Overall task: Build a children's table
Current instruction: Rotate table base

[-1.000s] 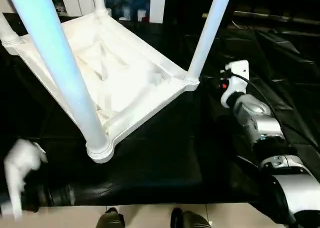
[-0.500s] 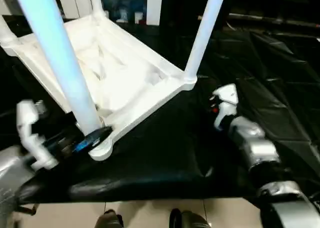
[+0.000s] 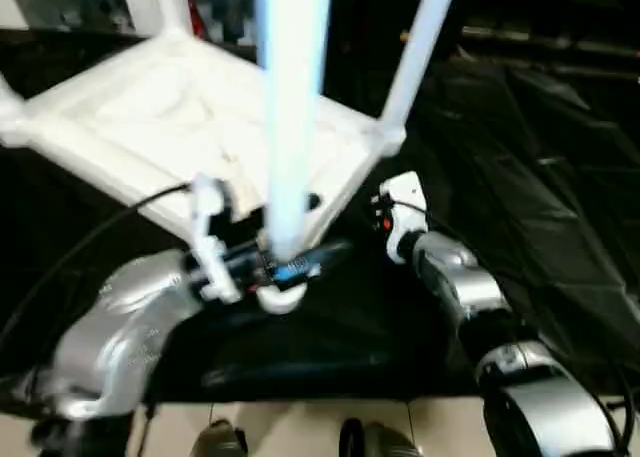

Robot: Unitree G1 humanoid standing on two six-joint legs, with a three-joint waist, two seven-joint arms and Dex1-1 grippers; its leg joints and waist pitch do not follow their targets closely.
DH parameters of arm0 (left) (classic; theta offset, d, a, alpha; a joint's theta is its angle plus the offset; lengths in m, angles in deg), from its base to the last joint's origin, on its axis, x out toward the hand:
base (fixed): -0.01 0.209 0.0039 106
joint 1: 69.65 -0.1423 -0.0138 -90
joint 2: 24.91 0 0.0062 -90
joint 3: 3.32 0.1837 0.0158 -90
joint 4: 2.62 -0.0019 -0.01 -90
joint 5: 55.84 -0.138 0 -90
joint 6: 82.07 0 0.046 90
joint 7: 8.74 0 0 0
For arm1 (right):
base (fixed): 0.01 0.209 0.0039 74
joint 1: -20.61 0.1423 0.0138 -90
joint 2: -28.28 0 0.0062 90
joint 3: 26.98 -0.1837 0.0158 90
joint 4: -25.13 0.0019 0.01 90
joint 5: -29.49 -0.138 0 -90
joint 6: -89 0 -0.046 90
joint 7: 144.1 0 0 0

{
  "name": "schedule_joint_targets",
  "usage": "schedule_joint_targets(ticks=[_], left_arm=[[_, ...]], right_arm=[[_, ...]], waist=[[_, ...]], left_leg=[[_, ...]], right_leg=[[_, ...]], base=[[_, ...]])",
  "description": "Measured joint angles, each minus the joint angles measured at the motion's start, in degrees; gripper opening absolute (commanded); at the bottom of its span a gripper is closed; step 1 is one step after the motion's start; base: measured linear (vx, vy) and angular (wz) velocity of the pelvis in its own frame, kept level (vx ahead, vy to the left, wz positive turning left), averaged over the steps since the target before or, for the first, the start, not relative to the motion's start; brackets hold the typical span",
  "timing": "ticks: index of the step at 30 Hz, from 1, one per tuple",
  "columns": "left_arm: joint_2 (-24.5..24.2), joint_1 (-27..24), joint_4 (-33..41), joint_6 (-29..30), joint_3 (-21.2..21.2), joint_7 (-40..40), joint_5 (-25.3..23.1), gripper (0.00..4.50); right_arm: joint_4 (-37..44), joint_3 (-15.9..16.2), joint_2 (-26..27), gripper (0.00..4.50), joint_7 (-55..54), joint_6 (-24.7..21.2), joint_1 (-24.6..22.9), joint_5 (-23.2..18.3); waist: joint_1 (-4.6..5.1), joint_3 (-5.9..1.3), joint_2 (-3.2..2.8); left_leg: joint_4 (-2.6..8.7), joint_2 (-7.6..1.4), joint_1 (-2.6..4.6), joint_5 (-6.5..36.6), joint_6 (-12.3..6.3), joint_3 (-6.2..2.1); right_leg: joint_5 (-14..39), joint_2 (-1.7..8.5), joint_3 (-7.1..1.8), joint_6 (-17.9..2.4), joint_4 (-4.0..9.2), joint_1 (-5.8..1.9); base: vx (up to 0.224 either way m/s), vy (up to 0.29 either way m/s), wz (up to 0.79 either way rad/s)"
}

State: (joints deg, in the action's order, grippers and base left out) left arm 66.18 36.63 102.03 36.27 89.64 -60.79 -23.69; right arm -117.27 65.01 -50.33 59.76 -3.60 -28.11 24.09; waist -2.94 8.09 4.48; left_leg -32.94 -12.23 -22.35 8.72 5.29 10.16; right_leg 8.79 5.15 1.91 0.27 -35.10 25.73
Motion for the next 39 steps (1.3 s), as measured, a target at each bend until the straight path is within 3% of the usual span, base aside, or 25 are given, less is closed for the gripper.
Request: schedule_joint_targets(ticks=[8, 19, 23, 26, 30, 35, 36, 39], left_arm=[[6.0, 6.4, -7.4, -4.2, 5.7, 0.4, -3.9, 4.44], [8.8, 10.3, -14.0, -11.2, 10.5, -0.1, -9.4, 4.44], [9.1, 11.5, -17.4, -14.5, 12.0, 2.5, -14.0, 4.44], [8.4, 12.1, -20.3, -16.0, 12.4, 4.1, -17.0, 4.44], [6.4, 12.2, -21.2, -16.1, 12.7, 1.7, -17.0, 4.44], [-0.8, 12.1, -21.4, -16.2, 12.8, -6.6, -16.0, 4.44], [-1.7, 12.0, -21.6, -16.2, 13.0, -8.1, -16.0, 4.27], [-5.9, 12.2, -24.5, -17.4, 13.9, -12.5, -17.4, 4.16]], right_arm=[[-2.5, -0.5, 0.2, 3.09, -1.1, 1.0, 1.2, 0.8], [-4.3, -1.0, 0.6, 3.09, -1.1, 3.0, 1.6, 1.5], [-4.6, -1.3, 0.5, 3.09, -1.6, 3.4, 1.6, 1.6], [-4.6, -1.6, 0.0, 3.09, -1.5, 3.5, 1.6, 1.6], [-4.0, -1.8, -1.6, 3.09, 1.9, 4.0, 1.5, 1.2], [4.1, -1.4, -6.6, 3.09, 10.1, 4.0, -1.0, 0.4], [4.9, -1.4, -7.4, 3.09, 11.6, 3.9, -1.6, 0.4], [10.6, 0.7, -11.1, 3.09, 18.2, 2.1, -5.6, -0.1]], waist=[[1.1, 0.0, 0.0], [0.96, -0.03, -0.07], [0.8, -0.05, -0.09], [0.75, -0.05, -0.09], [0.64, -0.05, -0.09], [-0.42, -0.09, -0.15], [-0.53, -0.1, -0.17], [-1.09, -0.14, -0.25]], left_leg=[[-0.18, -0.03, 0.01, 0.0, 0.0, -0.01], [-0.23, -0.13, 0.02, 0.0, -0.01, -0.01], [-0.35, -0.16, 0.02, 0.0, -0.01, -0.01], [-0.46, -0.18, 0.01, 0.0, -0.01, -0.01], [-0.54, -0.2, 0.01, 0.0, -0.01, -0.01], [-0.75, -0.27, 0.06, 0.0, -0.01, -0.02], [-0.79, -0.27, 0.09, 0.0, -0.01, -0.01], [-0.9, -0.28, 0.13, 0.0, -0.01, -0.02]], right_leg=[[0.0, -0.01, -0.03, 0.0, -0.14, 0.01], [0.0, -0.06, 0.0, -0.1, -0.19, 0.0], [-0.1, -0.06, 0.0, -0.1, -0.23, -0.03], [-0.1, -0.06, 0.0, -0.1, -0.3, -0.03], [-0.1, -0.06, 0.01, -0.1, -0.42, -0.03], [-0.1, -0.06, 0.02, -0.1, -0.66, -0.05], [-0.1, -0.06, 0.0, -0.1, -0.7, -0.07], [-0.1, -0.03, 0.02, -0.1, -0.73, -0.19]], base=[[0.0, 0.0, 0.0], [0.0, 0.0, 0.0], [0.0, 0.0, 0.0], [0.0, 0.0, 0.0], [0.0, 0.0, 0.0], [0.0, 0.0, 0.0], [0.0, 0.0, 0.0], [0.0, 0.0, 0.0]])
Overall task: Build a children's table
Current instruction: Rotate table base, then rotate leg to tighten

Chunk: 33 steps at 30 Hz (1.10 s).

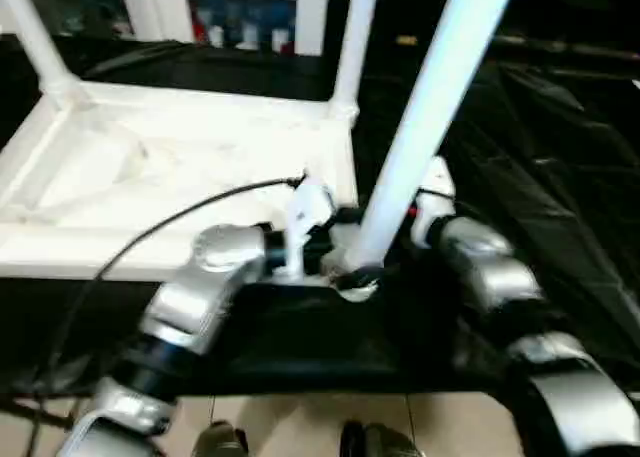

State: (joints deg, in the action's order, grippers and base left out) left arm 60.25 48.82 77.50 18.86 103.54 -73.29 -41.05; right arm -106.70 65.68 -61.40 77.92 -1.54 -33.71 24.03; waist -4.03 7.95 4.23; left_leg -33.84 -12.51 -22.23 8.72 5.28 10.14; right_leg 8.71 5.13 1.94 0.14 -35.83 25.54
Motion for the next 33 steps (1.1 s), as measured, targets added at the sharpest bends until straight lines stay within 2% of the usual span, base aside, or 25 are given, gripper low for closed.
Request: schedule_joint_targets(ticks=[1, 4, 5, 10, 11, 14, 16, 23, 25, 33], left_arm=[[-1.4, 0.3, -1.5, -1.2, 0.5, -1.1, -1.1, 3.98], [-3.3, 0.9, -4.8, -3.9, 1.4, -2.8, -3.4, 3.81], [-3.6, 1.5, -6.2, -5.1, 1.8, -3.1, -4.2, 3.57], [-3.9, 5.0, -11.7, -8.1, 3.3, -4.8, -7.0, 3.25], [-4.3, 5.5, -12.9, -8.7, 3.3, -5.0, -7.7, 3.01], [-4.5, 6.4, -15.9, -10.2, 3.5, -5.0, -9.4, 2.91], [-3.8, 7.1, -17.2, -11.0, 4.0, -5.0, -10.0, 2.57], [-2.5, 10.3, -22.5, -13.6, 4.4, -5.4, -11.3, 2.08], [-2.1, 10.4, -23.2, -14.0, 4.4, -5.4, -11.7, 2.05], [-1.3, 11.9, -26.4, -14.7, 4.5, -7.4, -12.2, 1.28]], right_arm=[[2.0, 0.3, -1.3, 3.09, 2.3, -1.0, -1.4, -0.5], [7.3, 1.1, -5.1, 3.09, 8.1, -3.8, -4.2, -1.8], [9.9, 1.6, -6.7, 3.09, 10.3, -5.1, -5.0, -2.2], [20.5, 2.9, -13.4, 3.09, 18.5, -10.2, -8.1, -4.2], [22.0, 2.9, -15.0, 3.09, 20.0, -11.4, -8.5, -4.4], [25.8, 3.4, -18.2, 3.09, 23.6, -14.7, -9.4, -5.7], [28.2, 3.6, -19.3, 3.09, 25.2, -16.7, -10.1, -6.3], [34.7, 5.8, -21.3, 3.09, 28.2, -23.1, -12.2, -8.2], [35.8, 6.1, -21.5, 3.09, 28.5, -24.2, -12.9, -8.5], [38.2, 6.8, -23.1, 3.09, 29.1, -26.7, -14.1, -8.6]], waist=[[-0.14, -0.01, -0.04], [-0.52, -0.04, -0.09], [-0.78, -0.05, -0.09], [-1.27, -0.24, -0.43], [-1.28, -0.27, -0.48], [-1.23, -0.32, -0.54], [-1.26, -0.33, -0.54], [-1.88, -0.5, -0.82], [-2.09, -0.53, -0.85], [-2.57, -0.88, -1.45]], left_leg=[[-0.04, 0.01, 0.0, 0.0, 0.0, 0.0], [-0.09, 0.01, 0.11, 0.0, 0.0, 0.0], [-0.1, 0.01, 0.16, 0.0, 0.0, -0.01], [-0.11, 0.0, 0.22, 0.0, 0.0, -0.11], [-0.11, 0.0, 0.24, 0.0, 0.0, -0.11], [-0.12, -0.01, 0.24, 0.0, 0.0, -0.14], [-0.13, -0.01, 0.21, 0.0, 0.0, -0.18], [-0.17, -0.02, 0.21, 0.0, 0.0, -0.21], [-0.17, -0.03, 0.21, 0.0, 0.0, -0.23], [-0.2, -0.02, 0.23, 0.0, 0.0, -0.24]], right_leg=[[0.0, 0.01, 0.0, 0.0, 0.0, -0.04], [0.0, 0.05, 0.0, 0.0, 0.02, -0.18], [0.0, 0.06, 0.01, 0.0, 0.02, -0.24], [0.0, 0.07, 0.12, 0.0, 0.04, -0.38], [0.0, 0.07, 0.12, 0.0, 0.04, -0.39], [0.0, 0.07, 0.15, 0.0, 0.06, -0.41], [0.0, 0.07, 0.19, 0.0, 0.04, -0.41], [0.0, 0.07, 0.22, 0.0, 0.03, -0.43], [0.0, 0.07, 0.23, 0.0, 0.04, -0.44], [0.0, 0.09, 0.24, 0.0, 0.03, -0.48]], base=[[0.0, 0.0, 0.0], [0.0, 0.0, 0.0], [0.0, 0.0, 0.0], [0.0, 0.0, 0.0], [0.0, 0.0, 0.0], [0.0, 0.0, 0.0], [0.0, 0.0, 0.0], [0.0, 0.0, 0.0], [0.0, 0.0, 0.0], [0.0, 0.0, 0.0]])
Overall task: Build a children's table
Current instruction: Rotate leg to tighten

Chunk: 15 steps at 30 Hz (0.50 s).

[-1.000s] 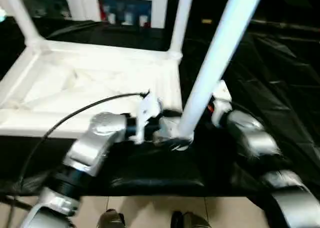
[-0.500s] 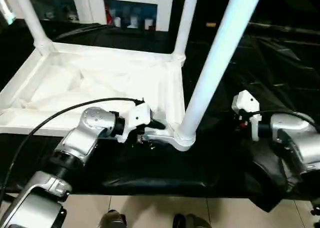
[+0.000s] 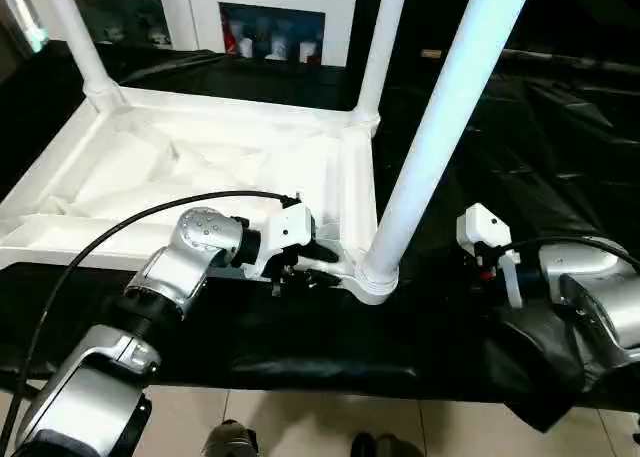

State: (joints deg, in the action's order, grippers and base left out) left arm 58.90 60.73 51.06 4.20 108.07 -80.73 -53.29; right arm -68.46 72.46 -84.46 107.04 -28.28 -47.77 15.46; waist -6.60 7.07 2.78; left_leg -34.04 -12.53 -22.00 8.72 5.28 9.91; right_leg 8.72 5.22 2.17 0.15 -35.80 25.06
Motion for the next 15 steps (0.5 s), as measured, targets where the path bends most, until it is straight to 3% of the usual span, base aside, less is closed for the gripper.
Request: schedule_joint_targets(ticks=[9, 15], left_arm=[[-2.0, 0.2, -0.4, -0.3, 0.5, -2.7, -0.6, 0.36], [-2.4, 0.2, -0.4, -0.3, 0.4, -3.1, -1.1, 0.03]], right_arm=[[1.0, 0.0, -0.3, 3.09, 0.0, -0.9, -0.9, -0.1], [1.0, 0.0, -0.3, 3.09, 0.0, -0.9, -0.9, -0.1]], waist=[[0.13, -0.15, -0.16], [0.15, -0.29, -0.14]], left_leg=[[0.0, 0.0, 0.02, 0.0, 0.0, -0.03], [0.0, -0.01, 0.02, 0.0, 0.0, -0.03]], right_leg=[[0.0, 0.0, 0.02, 0.0, -0.02, -0.01], [0.0, 0.02, 0.02, 0.0, -0.01, -0.02]], base=[[0.0, 0.0, 0.0], [0.0, 0.0, 0.0]])
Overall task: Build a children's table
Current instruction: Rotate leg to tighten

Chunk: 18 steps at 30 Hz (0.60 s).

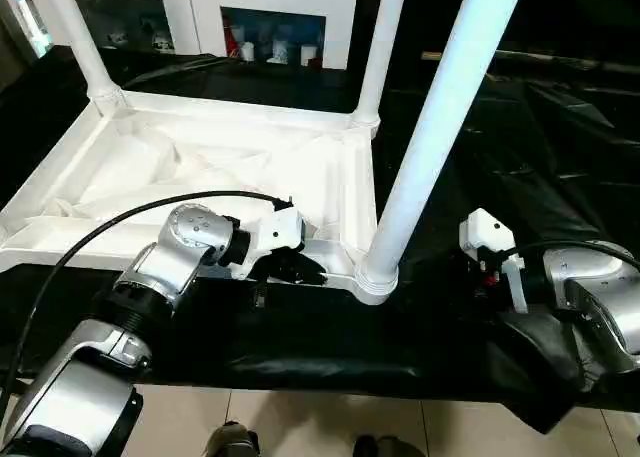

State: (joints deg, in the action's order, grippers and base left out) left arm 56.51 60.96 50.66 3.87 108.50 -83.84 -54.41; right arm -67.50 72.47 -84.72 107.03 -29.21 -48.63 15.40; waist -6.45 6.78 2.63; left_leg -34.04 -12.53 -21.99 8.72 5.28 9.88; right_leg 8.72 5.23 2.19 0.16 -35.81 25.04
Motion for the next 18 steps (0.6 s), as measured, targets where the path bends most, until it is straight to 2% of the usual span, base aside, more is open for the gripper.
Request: schedule_joint_targets(ticks=[9, 12, 13, 17, 18], left_arm=[[-0.2, 0.0, 0.0, 0.0, -0.1, -0.5, -0.1, 0.03], [-0.5, -1.0, 1.1, 0.2, -0.2, 0.6, -0.6, 0.03], [-0.5, -1.5, 1.8, 0.6, -0.2, 1.3, -0.9, 0.0], [3.3, -2.2, 4.2, 7.7, -0.8, 8.3, -2.1, 0.0], [4.0, -2.2, 4.5, 9.0, -0.9, 9.6, -2.3, 0.0]], right_arm=[[0.0, 0.0, 0.2, 3.09, -0.4, 0.1, 0.0, 0.0], [-1.7, -0.1, 1.8, 3.09, -3.3, 2.1, 0.1, 0.6], [-2.7, -0.2, 2.6, 3.26, -4.7, 2.5, 0.2, 1.0], [-5.9, -0.9, 5.8, 3.46, -9.6, 4.1, 1.2, 1.6], [-6.2, -0.9, 6.2, 3.63, -10.2, 4.4, 1.6, 1.6]], waist=[[0.17, -0.03, -0.03], [0.38, -0.2, -0.07], [0.39, -0.34, -0.12], [0.29, -0.53, -0.34], [0.3, -0.55, -0.31]], left_leg=[[0.0, 0.0, 0.0, 0.0, 0.0, 0.0], [0.01, 0.0, 0.01, 0.0, 0.0, 0.0], [0.01, 0.0, 0.01, 0.0, 0.0, 0.0], [-0.07, 0.04, 0.05, 0.0, 0.0, 0.01], [-0.1, 0.04, 0.06, 0.0, 0.0, 0.01]], right_leg=[[0.0, 0.0, 0.01, 0.0, 0.01, 0.01], [0.0, 0.0, 0.0, 0.0, 0.03, 0.0], [0.0, 0.0, 0.0, 0.0, 0.03, -0.01], [0.1, 0.14, -0.06, 0.2, 0.09, -0.13], [0.1, 0.14, -0.06, 0.2, 0.09, -0.15]], base=[[0.0, 0.0, 0.0], [0.0, 0.0, 0.0], [0.0, 0.0, 0.0], [0.0, 0.0, 0.0], [0.0, 0.0, 0.0]])
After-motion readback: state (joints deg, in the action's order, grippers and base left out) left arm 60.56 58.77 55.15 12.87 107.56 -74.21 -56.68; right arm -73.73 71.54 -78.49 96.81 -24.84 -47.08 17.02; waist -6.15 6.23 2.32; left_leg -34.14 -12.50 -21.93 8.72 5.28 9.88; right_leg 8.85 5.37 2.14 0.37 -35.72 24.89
